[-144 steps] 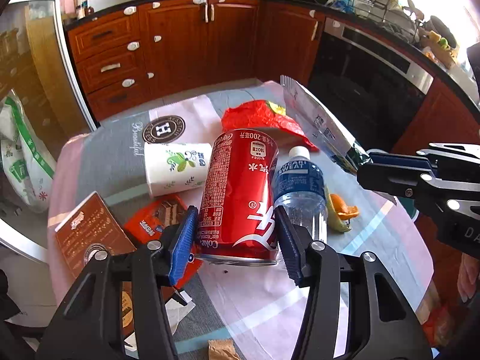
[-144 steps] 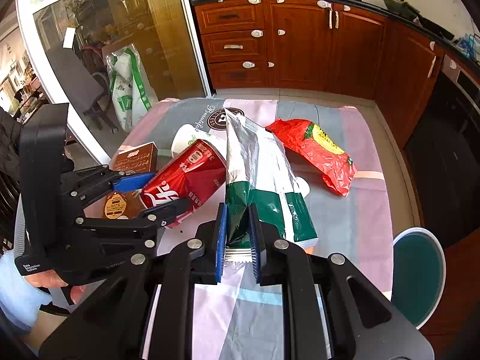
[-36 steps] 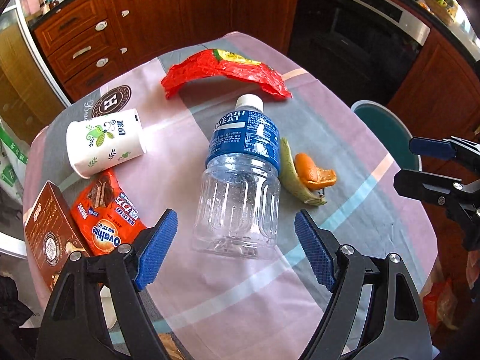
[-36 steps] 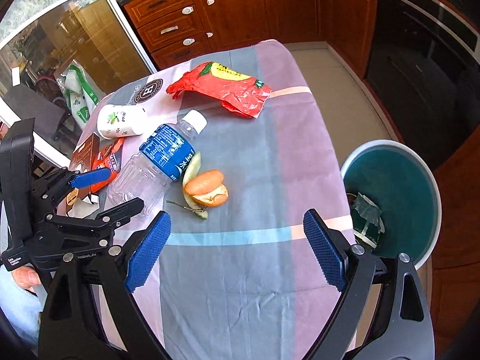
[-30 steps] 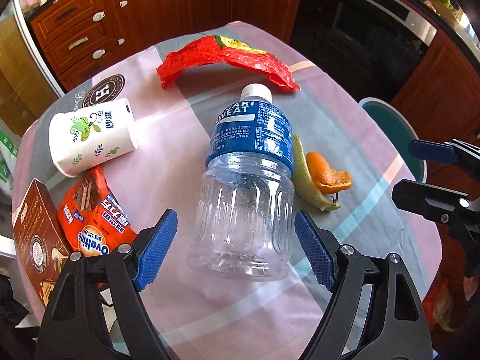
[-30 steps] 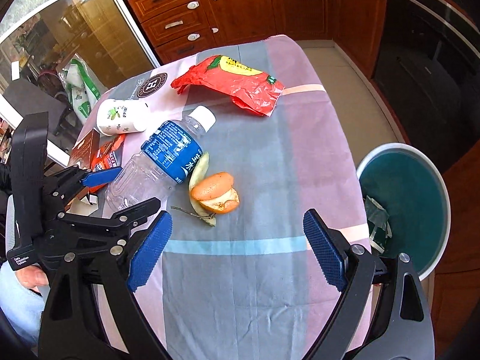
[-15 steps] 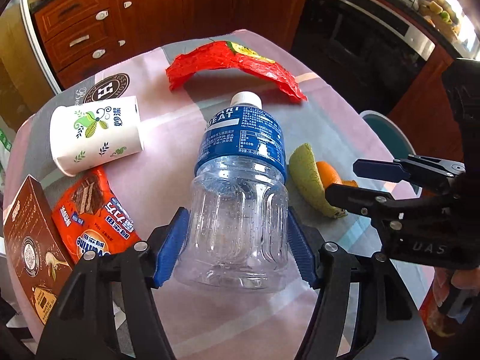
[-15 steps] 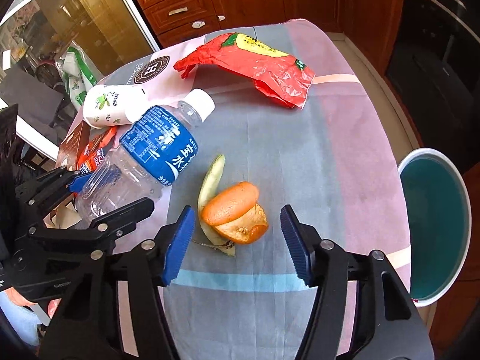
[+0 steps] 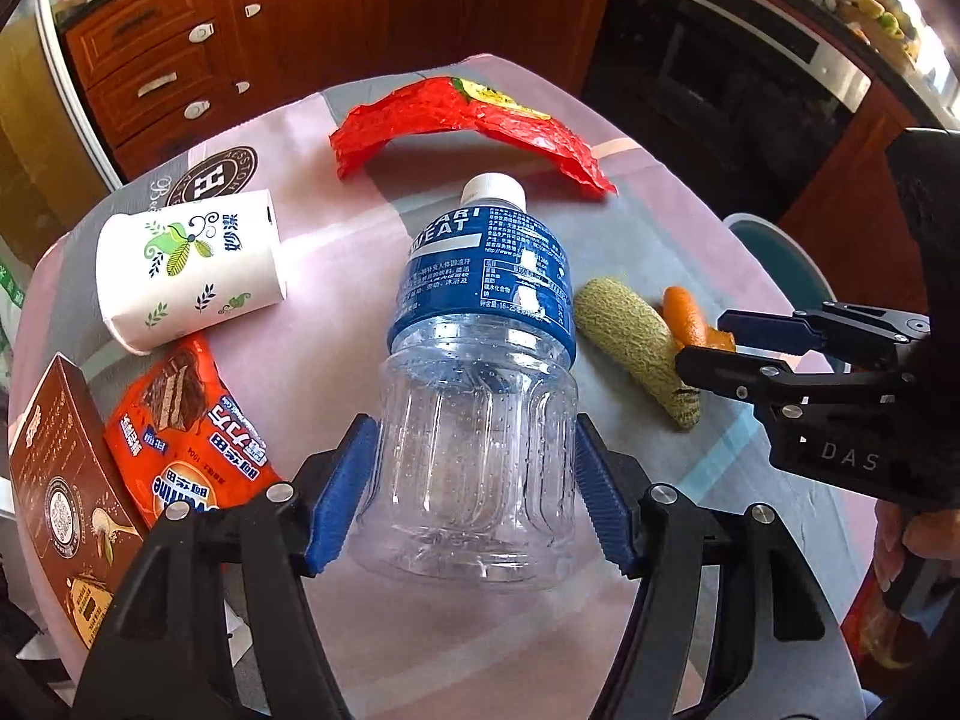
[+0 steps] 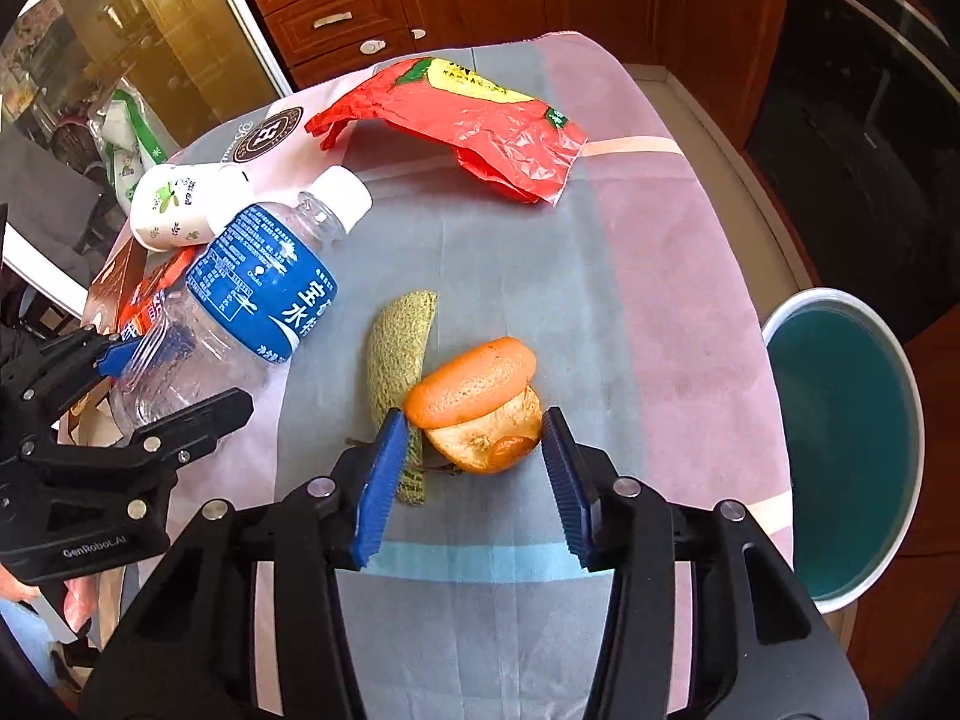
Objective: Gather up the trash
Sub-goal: 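Grasp the plastic water bottle with the left tool while the right tool grasps the orange peel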
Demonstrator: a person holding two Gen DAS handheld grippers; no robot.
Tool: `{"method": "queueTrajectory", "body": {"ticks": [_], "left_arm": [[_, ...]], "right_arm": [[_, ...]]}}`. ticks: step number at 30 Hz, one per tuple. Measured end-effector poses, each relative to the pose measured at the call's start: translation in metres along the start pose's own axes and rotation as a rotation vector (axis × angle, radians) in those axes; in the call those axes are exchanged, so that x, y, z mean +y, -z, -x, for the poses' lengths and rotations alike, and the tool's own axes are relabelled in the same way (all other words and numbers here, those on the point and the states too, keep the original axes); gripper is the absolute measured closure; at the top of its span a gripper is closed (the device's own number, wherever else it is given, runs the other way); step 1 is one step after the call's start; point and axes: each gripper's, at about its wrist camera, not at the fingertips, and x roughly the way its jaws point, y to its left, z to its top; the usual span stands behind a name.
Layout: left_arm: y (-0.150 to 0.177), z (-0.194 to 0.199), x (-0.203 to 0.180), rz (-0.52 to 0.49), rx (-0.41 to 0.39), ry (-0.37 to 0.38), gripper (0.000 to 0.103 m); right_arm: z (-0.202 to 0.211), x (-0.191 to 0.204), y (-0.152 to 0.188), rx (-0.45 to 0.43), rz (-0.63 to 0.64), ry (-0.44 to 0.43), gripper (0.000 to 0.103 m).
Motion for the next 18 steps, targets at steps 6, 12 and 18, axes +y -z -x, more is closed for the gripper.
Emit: {"method": "queueTrajectory", "body": {"ticks": [6,12,18], "left_arm": [[0.0,0.001,-0.003,-0.006,-0.016,-0.004,0.037],[0.004,0.009,-0.006,-0.018,-0.043,-0.039,0.038],[0.003,0.027,-0.009,-0.01,-0.068,-0.043,0.038]], "right_arm": [[-0.005,0.005,-0.006,-0.016,0.01,-0.01,0.062],[0.011,-0.002,-0.004,-0.052,-0.011,-0.035,0.089],[0.027,-0.003,0.003,-0.076,-0.013,-0.052,0.1]]}}
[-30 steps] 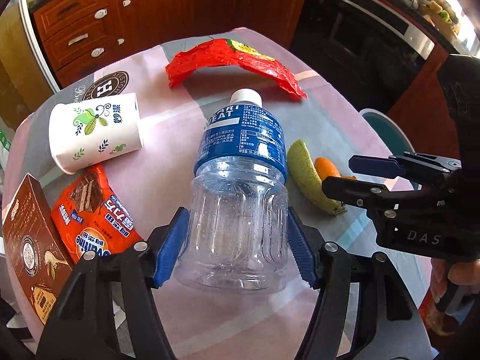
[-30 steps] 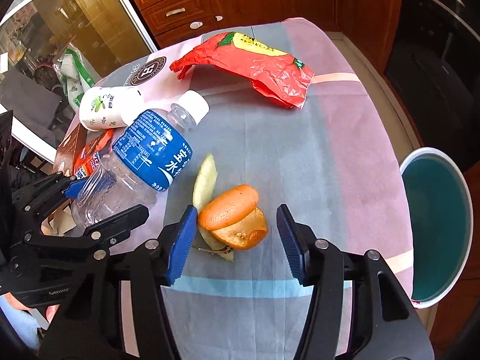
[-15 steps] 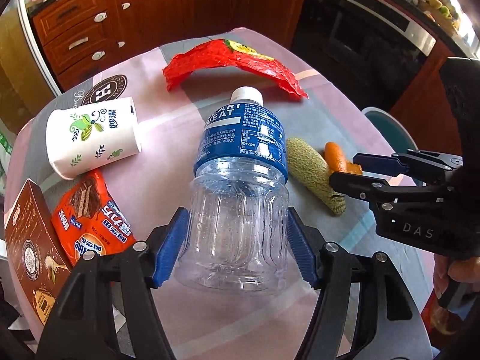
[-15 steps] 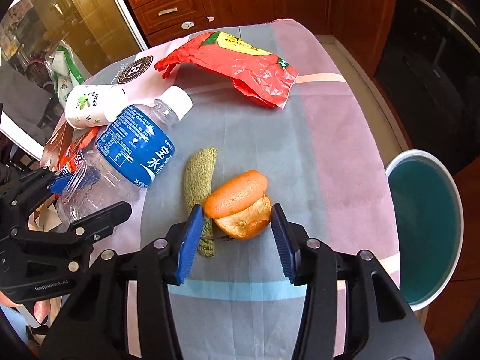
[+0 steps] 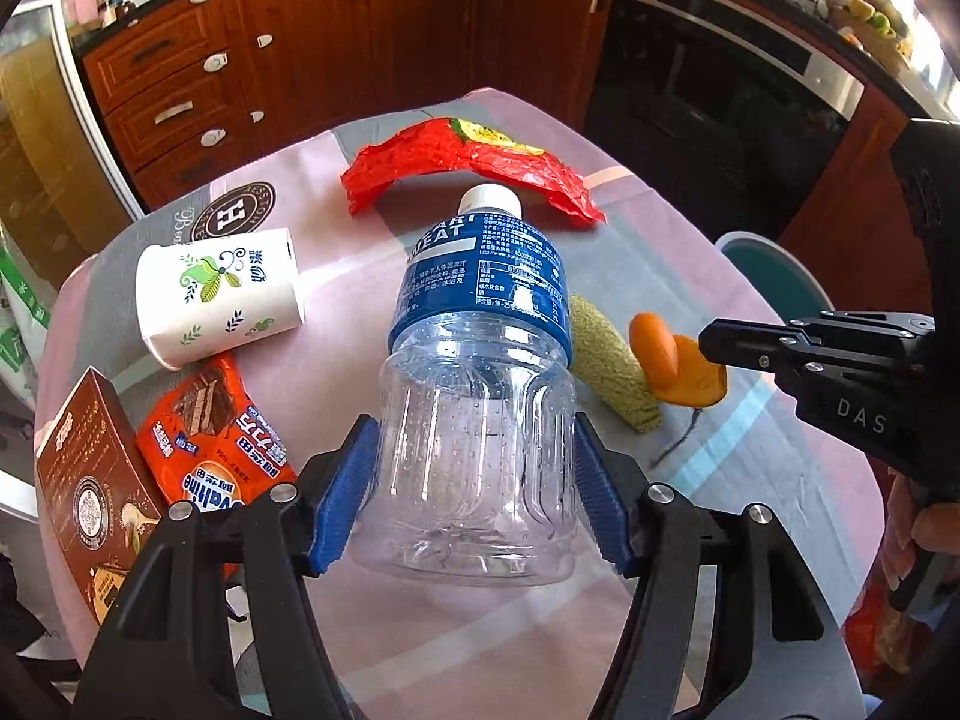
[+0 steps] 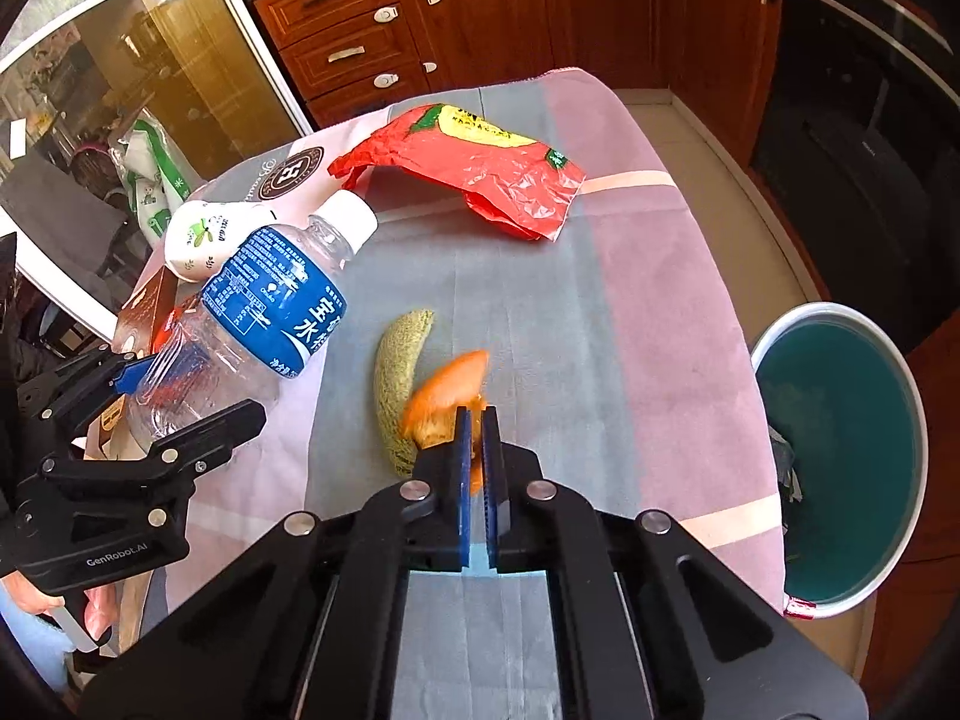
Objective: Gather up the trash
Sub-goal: 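Grasp the plastic water bottle with the left tool while the right tool grasps the orange peel, then carry the bottle and peel over the teal bin and open both tools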
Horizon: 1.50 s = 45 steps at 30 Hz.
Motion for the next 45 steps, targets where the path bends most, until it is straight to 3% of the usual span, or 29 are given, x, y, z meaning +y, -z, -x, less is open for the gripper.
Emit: {"method": "queueTrajectory", "body": {"ticks": [6,10,12,15,18,26,33,45], "left_arm": [[0.005,0.004,-0.002,0.018,0.015,0.004,0.038],[0.011,0.003,-0.009,0.009,0.02,0.009,0.038],[0.012,0.001,-0.009,0.012,0.02,0.009,0.037],[0.012,-0.003,-0.006,0.021,0.024,0.012,0.037],[0.012,-0.008,-0.001,0.037,0.033,0.02,0.037],[0.011,-0.013,0.003,0.035,0.03,0.027,0.038],[0.011,-0.017,0.002,0.031,0.041,0.01,0.037],[0.01,-0.01,-0.006,0.014,0.03,-0.014,0.039]], "right_arm": [[0.007,0.0,0.008,0.013,0.019,0.013,0.101],[0.01,-0.005,0.021,0.022,0.023,0.031,0.095],[0.008,-0.008,0.024,0.034,0.007,0.03,0.072],[0.003,-0.003,0.022,0.022,0.015,0.029,0.059],[-0.008,0.003,0.018,0.031,0.021,0.028,0.053],[-0.027,0.005,0.018,0.045,0.0,0.024,0.054],[-0.02,0.001,0.021,0.036,-0.006,0.017,0.081],[0.001,-0.004,0.019,0.005,-0.017,0.015,0.085]]}}
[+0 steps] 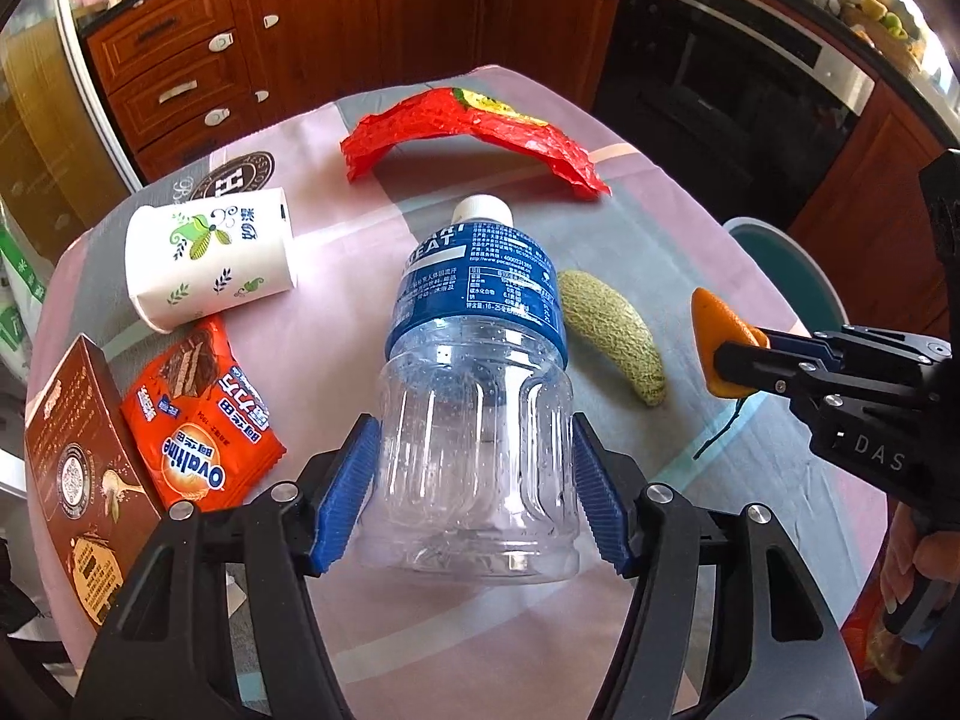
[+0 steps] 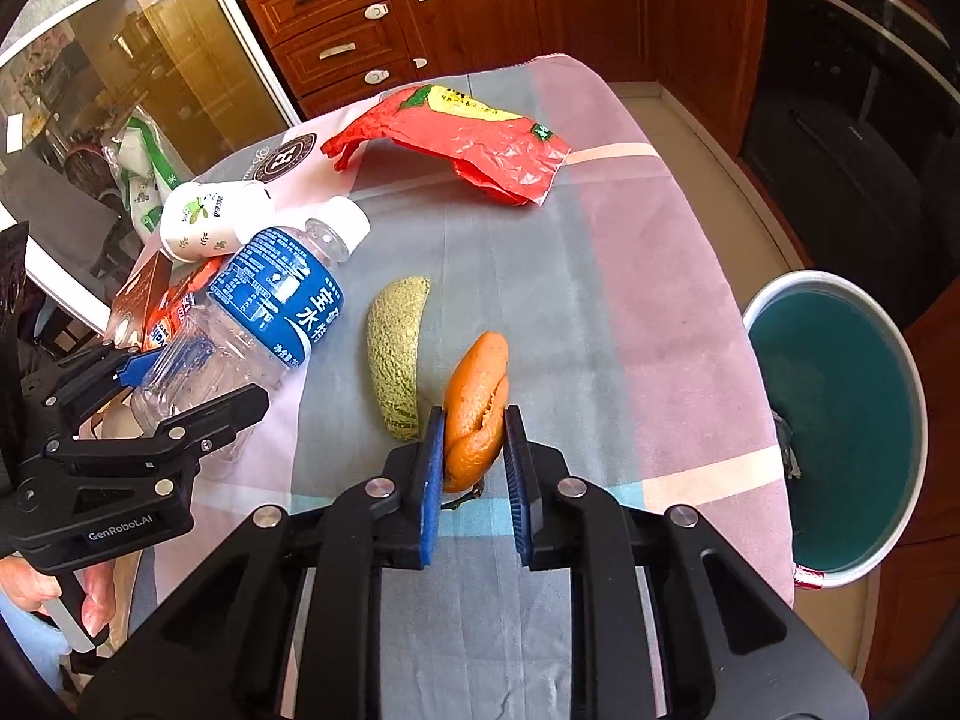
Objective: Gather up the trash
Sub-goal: 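Carry the bottle and peel over the teal bin and open both tools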
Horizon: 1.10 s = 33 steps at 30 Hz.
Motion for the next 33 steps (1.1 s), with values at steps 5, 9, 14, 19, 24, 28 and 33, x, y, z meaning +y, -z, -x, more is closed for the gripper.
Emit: {"method": "queueTrajectory", "body": {"ticks": [5,9,14,19,24,28,33], "left_arm": [[-0.002,0.02,-0.01,-0.033,-0.027,-0.02,0.039],[-0.006,0.043,-0.019,-0.044,-0.064,-0.026,0.039],[-0.017,0.068,-0.047,-0.092,-0.105,-0.009,0.039],[-0.035,0.065,-0.103,-0.183,-0.094,0.036,0.039],[-0.052,0.04,-0.169,-0.27,-0.051,0.113,0.039],[-0.062,0.008,-0.218,-0.316,0.001,0.163,0.039],[-0.067,-0.031,-0.263,-0.359,0.072,0.2,0.039]], "right_arm": [[0.019,-0.006,0.001,-0.033,-0.009,-0.013,0.085],[0.038,-0.017,0.004,-0.07,-0.027,-0.027,0.085],[0.065,-0.04,0.01,-0.121,-0.058,-0.024,0.085],[0.091,-0.084,0.019,-0.173,-0.128,0.003,0.085],[0.106,-0.142,0.034,-0.185,-0.216,0.053,0.085],[0.103,-0.189,0.045,-0.15,-0.278,0.094,0.085],[0.085,-0.231,0.056,-0.08,-0.347,0.1,0.085]]}}
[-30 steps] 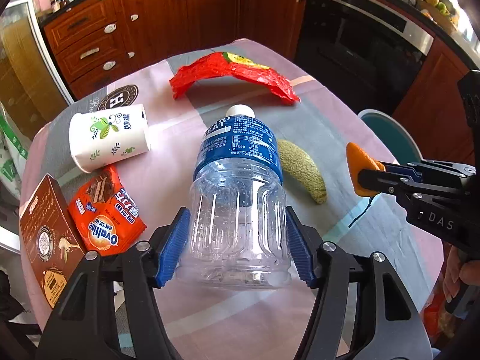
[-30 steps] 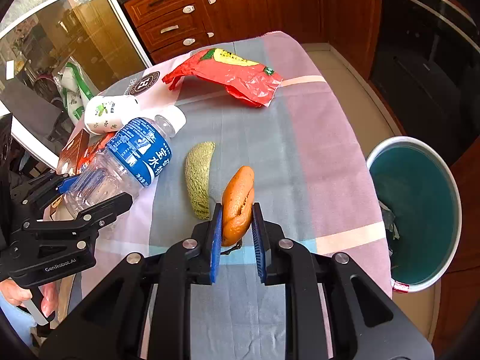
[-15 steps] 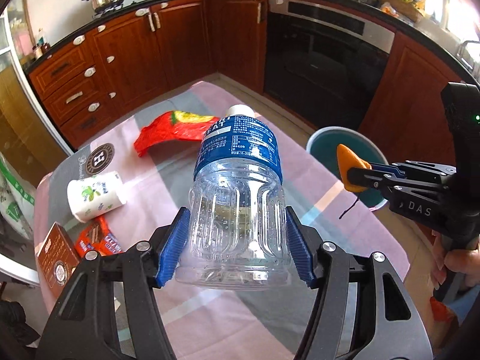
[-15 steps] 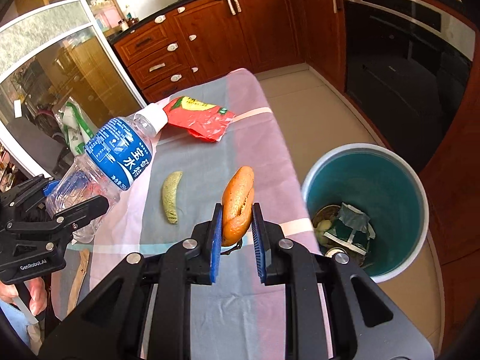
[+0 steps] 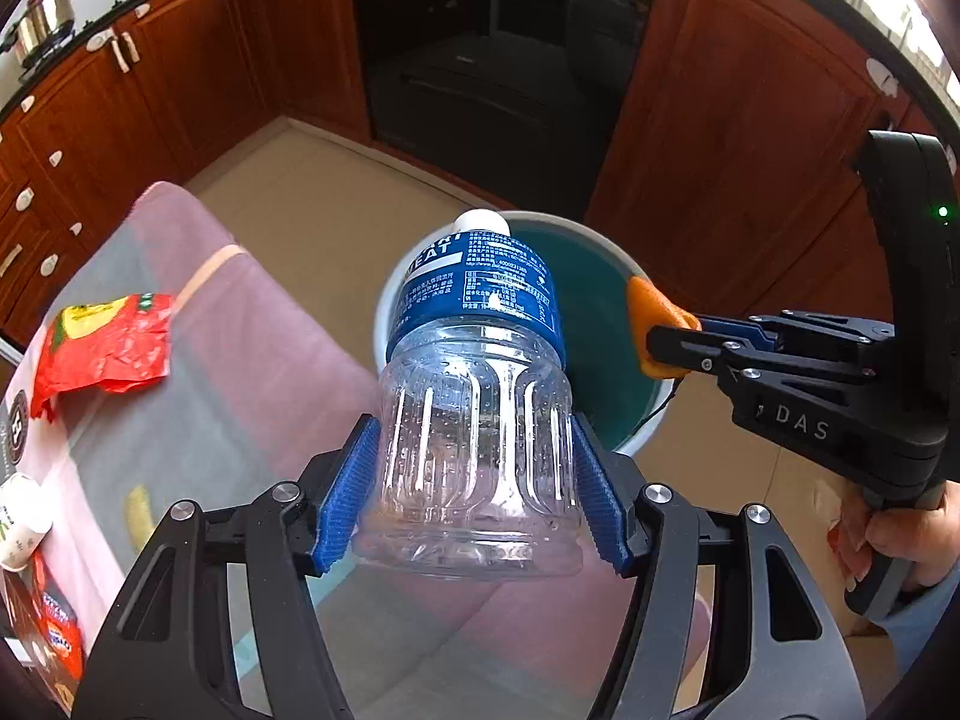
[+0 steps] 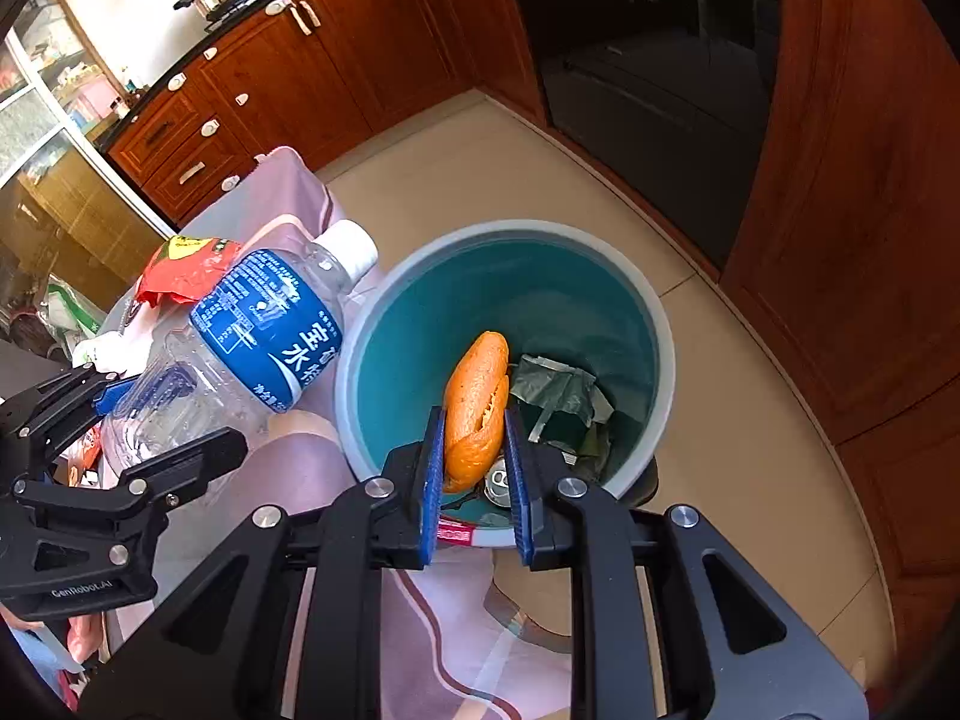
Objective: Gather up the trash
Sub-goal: 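Carry the bottle and peel over the teal bin and open both tools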
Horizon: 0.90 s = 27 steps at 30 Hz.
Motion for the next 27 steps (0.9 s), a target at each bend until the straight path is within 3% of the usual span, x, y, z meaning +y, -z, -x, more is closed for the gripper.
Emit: {"method": "queueTrajectory", "body": {"ticks": [7,17,19,24,27], "left_arm": [[-0.014,-0.054,-0.016,-0.021,0.09,0.026,0.039],[-0.022,-0.063,-0.022,-0.045,0.064,0.044,0.04],[-0.021,-0.058,-0.023,-0.043,0.049,0.033,0.039],[-0.02,-0.046,-0.015,0.009,0.027,0.03,0.028],[-0.017,-0.038,-0.008,0.018,0.02,0.012,0.028]], "right_arm": [[-0.031,-0.025,-0.004,0.067,-0.035,0.027,0.084],[-0.054,-0.026,-0.01,0.101,-0.029,0.044,0.078],[-0.052,-0.026,-0.01,0.097,-0.026,0.047,0.074],[-0.045,-0.027,-0.01,0.068,-0.058,0.073,0.03],[-0.039,-0.022,-0.011,0.059,-0.059,0.078,0.02]]}}
